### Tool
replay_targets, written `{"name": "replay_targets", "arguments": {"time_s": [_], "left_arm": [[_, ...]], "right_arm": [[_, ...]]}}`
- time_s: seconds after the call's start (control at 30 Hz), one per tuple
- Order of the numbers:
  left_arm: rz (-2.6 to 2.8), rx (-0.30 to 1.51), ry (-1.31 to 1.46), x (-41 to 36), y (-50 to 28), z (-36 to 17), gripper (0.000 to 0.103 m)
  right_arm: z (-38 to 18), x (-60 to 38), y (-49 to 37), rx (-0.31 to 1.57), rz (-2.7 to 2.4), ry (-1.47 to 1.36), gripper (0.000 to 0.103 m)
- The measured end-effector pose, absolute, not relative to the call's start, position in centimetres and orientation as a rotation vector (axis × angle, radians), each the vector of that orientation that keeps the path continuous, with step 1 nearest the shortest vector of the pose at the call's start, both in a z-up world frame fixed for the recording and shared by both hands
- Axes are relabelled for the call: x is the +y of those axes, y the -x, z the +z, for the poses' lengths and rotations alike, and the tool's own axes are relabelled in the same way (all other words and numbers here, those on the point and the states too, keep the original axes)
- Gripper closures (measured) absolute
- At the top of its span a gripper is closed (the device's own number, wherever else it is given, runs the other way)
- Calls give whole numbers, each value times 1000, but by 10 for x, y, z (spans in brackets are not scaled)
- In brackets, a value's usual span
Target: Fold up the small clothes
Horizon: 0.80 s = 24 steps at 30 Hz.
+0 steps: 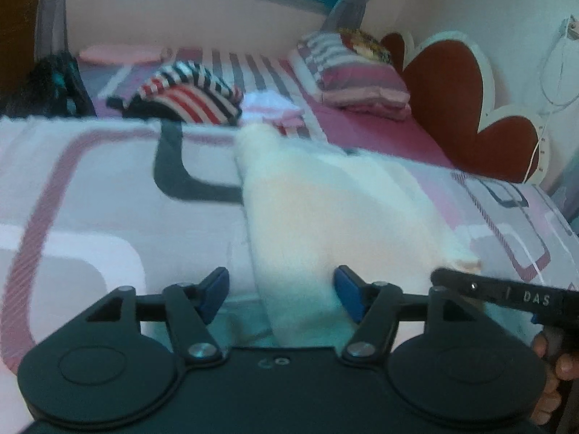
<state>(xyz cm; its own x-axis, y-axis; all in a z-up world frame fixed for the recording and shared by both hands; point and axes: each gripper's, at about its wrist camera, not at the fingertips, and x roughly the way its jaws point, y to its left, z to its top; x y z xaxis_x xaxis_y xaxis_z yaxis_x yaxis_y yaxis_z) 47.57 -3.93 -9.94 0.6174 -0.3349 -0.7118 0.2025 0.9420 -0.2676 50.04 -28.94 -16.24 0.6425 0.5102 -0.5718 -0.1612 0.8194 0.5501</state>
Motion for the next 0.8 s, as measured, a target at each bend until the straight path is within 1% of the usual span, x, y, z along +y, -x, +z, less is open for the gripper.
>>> {"name": "replay_targets", "arguments": {"time_s": [0.17, 0.23, 0.3, 0.37, 0.43, 0.57, 0.67, 0.8], "left_arm": [[-303, 837, 137, -44, -469, -99, 39], [-310, 839, 151, -44, -461, -96, 41], [-326, 847, 156, -40, -447, -95, 41], [-337, 878, 163, -35, -429, -103, 40], [-344, 881, 172, -32, -409, -111, 40], [-366, 870, 131, -31, -380, -106, 40], [-316, 805, 118, -24, -389, -90, 43], [-264, 726, 169, -10, -436, -68, 44]], "right_arm": [[-160, -294, -502, 792, 382, -489, 90], [-158, -295, -500, 801, 379, -482, 90], [-155, -295, -497, 815, 375, -470, 90], [-150, -288, -491, 819, 363, -381, 90], [-148, -275, -480, 823, 353, -236, 90], [-148, -263, -456, 783, 287, -101, 89], [-137, -266, -440, 696, 236, -133, 89], [-113, -260, -452, 594, 232, -138, 89]]}}
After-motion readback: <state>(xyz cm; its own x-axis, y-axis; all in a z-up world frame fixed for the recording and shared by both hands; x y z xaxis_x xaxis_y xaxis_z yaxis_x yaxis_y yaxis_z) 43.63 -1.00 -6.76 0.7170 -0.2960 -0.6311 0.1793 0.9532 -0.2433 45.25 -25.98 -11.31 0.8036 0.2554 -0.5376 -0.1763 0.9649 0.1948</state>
